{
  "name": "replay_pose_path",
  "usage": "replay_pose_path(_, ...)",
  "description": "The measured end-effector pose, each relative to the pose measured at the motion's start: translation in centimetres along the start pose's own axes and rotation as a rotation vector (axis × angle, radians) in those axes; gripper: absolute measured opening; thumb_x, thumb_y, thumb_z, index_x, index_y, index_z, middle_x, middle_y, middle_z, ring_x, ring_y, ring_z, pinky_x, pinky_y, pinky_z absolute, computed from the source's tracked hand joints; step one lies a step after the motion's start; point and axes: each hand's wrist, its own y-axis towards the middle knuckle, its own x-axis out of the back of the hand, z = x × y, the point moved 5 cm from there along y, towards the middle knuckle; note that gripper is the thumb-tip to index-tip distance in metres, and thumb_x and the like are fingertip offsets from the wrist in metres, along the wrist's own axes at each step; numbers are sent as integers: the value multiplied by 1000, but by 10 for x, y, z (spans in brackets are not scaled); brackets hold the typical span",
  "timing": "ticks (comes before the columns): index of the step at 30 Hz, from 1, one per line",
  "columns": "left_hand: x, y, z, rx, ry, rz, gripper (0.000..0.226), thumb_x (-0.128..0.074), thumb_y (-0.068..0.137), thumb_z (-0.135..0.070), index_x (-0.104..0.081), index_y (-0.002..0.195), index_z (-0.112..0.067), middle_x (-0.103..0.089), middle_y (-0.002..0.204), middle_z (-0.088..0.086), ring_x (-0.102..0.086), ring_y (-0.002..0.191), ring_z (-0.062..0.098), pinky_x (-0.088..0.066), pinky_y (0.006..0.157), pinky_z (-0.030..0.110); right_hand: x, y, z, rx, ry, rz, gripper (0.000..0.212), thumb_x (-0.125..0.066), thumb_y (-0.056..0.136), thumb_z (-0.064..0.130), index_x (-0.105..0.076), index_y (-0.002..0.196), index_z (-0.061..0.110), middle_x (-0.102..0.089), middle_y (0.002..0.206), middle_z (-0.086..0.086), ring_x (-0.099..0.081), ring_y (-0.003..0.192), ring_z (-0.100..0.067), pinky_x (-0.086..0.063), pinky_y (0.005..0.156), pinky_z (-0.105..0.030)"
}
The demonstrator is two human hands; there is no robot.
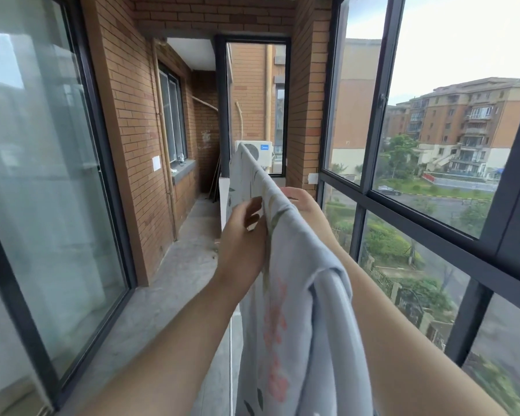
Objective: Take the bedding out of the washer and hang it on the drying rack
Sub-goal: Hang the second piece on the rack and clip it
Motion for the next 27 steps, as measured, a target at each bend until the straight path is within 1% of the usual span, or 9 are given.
replay_pose_path(3,6,-42,-34,-86,-36,-20,29,-67,93,-30,-68,123,-28,-72,119,-10,-66,114,11,-52,101,41,14,-36,13,71,30,-23,20,-61,100,26,-64,120,24,-72,113,3,-70,100,-12,-55,91,-35)
replay_pose_path(7,15,-94,-72,-146,-65,-66,25,-66,94,-24,-71,119,-24,-74,114,-8,-67,111,11,-51,96,33,28,-85,34,159,65,-46,14,-61,100,30,-69,110,29,-75,106,6,-70,101,-13,-55,94,-44)
replay_pose_path(10,14,-125,-88,-192,-61,-10,26,-61,99,-18,-70,123,-19,-74,117,-6,-67,113,11,-52,92,25,35,-117,47,215,67,-49,13,-61,100,29,-71,109,27,-74,106,11,-70,101,-9,-56,93,-42)
replay_pose_path(14,8,-152,-96,-179,-51,64,33,-55,101,-17,-64,133,-17,-70,125,-12,-61,121,2,-47,91,11,38,-148,54,245,77,-11,17,-60,101,26,-72,112,24,-75,108,11,-69,103,-6,-56,92,-35)
replay_pose_path(17,9,-165,-97,-171,-20,98,35,-55,103,-23,-60,138,-19,-67,131,-13,-58,126,2,-46,98,16,42,-165,56,265,58,17,22,-58,102,26,-71,119,24,-75,110,10,-69,107,-7,-55,94,-37)
replay_pose_path(20,12,-175,-92,-148,22,165,44,-58,99,-37,-57,141,-25,-68,130,-8,-65,118,15,-55,95,40,45,-181,55,269,109,79,28,-59,100,26,-69,126,20,-73,120,4,-67,116,-16,-52,101,-49)
replay_pose_path(21,15,-178,-94,-164,82,184,48,-60,96,-41,-56,142,-27,-68,129,-9,-66,117,18,-57,92,43,46,-191,58,280,112,93,31,-60,99,21,-68,129,20,-72,123,3,-66,117,-17,-51,101,-51)
replay_pose_path(24,15,-178,-98,-271,358,109,46,-65,95,-39,-58,140,-31,-69,121,-19,-64,115,3,-52,91,21,43,-205,64,301,-17,122,40,-60,98,6,-66,132,26,-72,122,10,-67,115,-12,-54,98,-46)
replay_pose_path(27,15,-180,-113,-327,493,-32,28,-62,99,-33,-69,125,-30,-69,83,-23,-64,83,-11,-43,65,3,42,-214,76,383,-239,-90,34,-66,95,22,-70,114,49,-76,100,20,-71,97,-1,-59,83,-40)
